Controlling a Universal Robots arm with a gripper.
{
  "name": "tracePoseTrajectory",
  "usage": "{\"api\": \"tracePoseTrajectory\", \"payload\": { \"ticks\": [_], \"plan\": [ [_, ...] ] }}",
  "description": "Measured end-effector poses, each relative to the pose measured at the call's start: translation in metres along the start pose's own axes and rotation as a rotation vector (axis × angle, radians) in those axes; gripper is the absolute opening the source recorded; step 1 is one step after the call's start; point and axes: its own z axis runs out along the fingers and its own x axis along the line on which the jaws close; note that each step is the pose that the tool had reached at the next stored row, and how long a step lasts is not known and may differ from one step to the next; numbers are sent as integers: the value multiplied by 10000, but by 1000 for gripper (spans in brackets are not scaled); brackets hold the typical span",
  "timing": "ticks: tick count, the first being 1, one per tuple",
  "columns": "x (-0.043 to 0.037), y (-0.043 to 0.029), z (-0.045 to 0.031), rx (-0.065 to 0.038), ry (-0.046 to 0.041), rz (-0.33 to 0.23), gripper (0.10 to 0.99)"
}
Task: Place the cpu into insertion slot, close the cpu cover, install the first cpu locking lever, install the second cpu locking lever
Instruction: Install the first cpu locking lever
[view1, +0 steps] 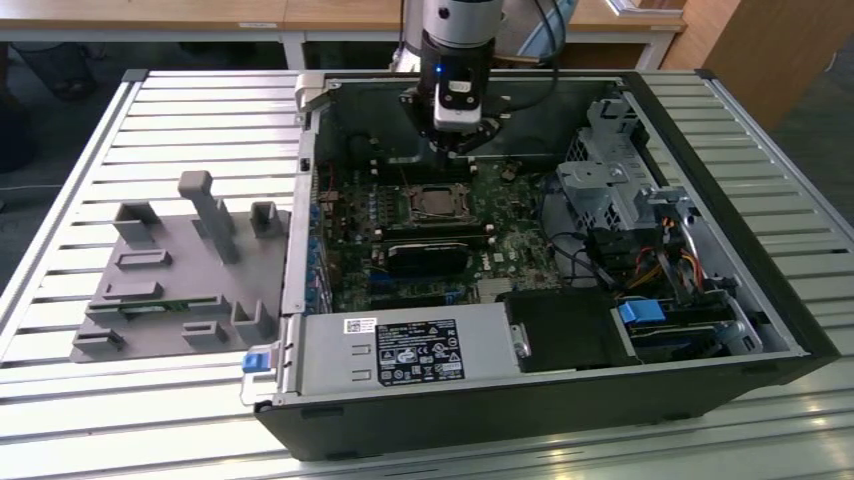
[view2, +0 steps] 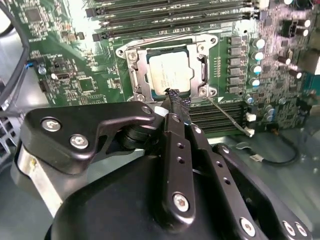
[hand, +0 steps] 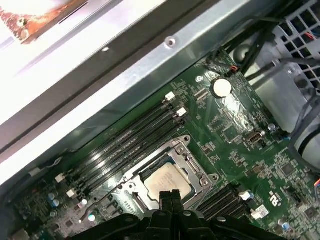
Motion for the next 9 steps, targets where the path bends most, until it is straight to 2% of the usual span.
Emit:
{"api": "tracePoseTrajectory", "payload": {
  "ticks": [9],
  "plan": [
    [0, 0, 1, -4, -8, -1224, 106]
  ]
}}
